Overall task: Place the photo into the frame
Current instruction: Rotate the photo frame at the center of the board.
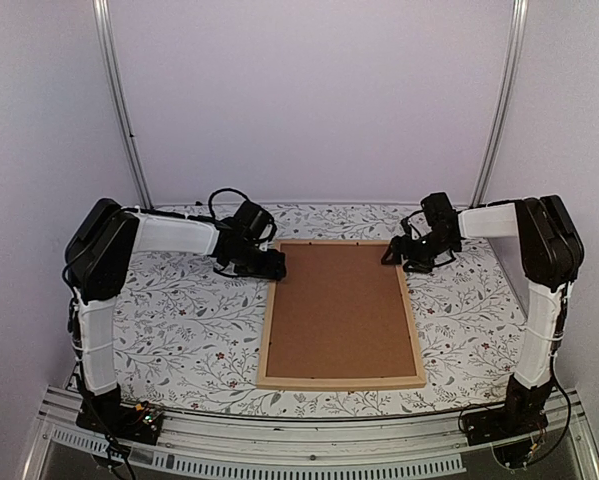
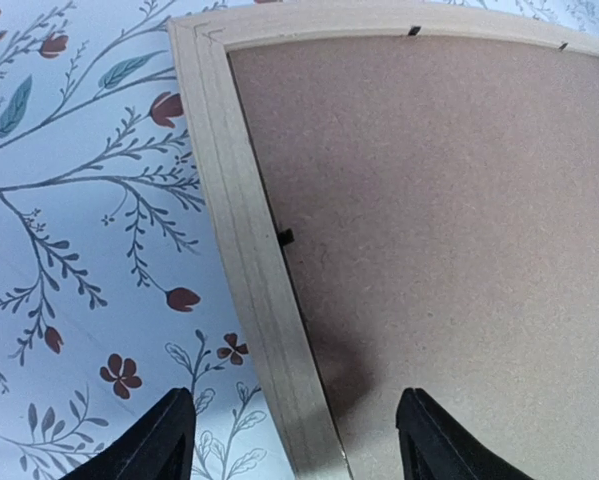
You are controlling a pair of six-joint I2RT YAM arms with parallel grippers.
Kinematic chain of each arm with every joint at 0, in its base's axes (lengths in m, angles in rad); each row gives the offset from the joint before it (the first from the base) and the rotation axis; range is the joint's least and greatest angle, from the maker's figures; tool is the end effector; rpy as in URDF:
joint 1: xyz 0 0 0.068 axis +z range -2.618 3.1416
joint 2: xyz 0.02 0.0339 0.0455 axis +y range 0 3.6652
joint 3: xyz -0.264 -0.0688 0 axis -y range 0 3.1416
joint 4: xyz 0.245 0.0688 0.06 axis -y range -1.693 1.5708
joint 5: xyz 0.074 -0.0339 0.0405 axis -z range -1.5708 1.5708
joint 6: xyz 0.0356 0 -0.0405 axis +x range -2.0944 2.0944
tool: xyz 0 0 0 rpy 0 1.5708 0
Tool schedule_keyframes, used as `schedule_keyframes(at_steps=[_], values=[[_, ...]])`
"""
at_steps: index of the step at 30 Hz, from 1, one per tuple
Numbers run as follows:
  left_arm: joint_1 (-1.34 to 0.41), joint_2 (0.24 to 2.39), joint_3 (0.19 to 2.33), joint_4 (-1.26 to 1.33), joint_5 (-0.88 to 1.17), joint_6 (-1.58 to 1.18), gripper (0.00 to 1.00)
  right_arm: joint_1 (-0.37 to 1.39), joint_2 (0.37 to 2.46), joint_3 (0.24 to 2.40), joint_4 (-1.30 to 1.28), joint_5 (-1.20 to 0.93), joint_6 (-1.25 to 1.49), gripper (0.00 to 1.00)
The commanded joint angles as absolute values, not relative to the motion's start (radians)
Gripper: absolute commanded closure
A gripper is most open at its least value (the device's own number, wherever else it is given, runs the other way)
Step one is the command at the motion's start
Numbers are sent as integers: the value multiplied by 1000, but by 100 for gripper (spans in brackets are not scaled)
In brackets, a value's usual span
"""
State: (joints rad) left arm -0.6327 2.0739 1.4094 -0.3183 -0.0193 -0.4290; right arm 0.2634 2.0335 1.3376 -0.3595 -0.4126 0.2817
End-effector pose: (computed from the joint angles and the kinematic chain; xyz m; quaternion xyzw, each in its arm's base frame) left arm 0.3536 -0.2584 0.1498 0.0945 0.9524 -0.1387 0.2546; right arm 0.3988 0.1223 0.1460 -0.0435 0.9469 0.2579 0.1869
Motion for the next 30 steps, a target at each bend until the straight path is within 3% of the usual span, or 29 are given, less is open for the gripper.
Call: schedule_keyframes(at_steps=[1, 14, 30], values=[[-619, 2048, 1384, -277, 20, -432, 28, 230, 1968, 1350, -405, -403, 286, 19], [-605, 2052, 1354, -263, 93, -432, 28, 216, 2019, 1483, -573, -166, 252, 20], [-646, 2058, 1289, -186, 204, -472, 35, 227, 2116, 1571, -620, -149, 237, 22]])
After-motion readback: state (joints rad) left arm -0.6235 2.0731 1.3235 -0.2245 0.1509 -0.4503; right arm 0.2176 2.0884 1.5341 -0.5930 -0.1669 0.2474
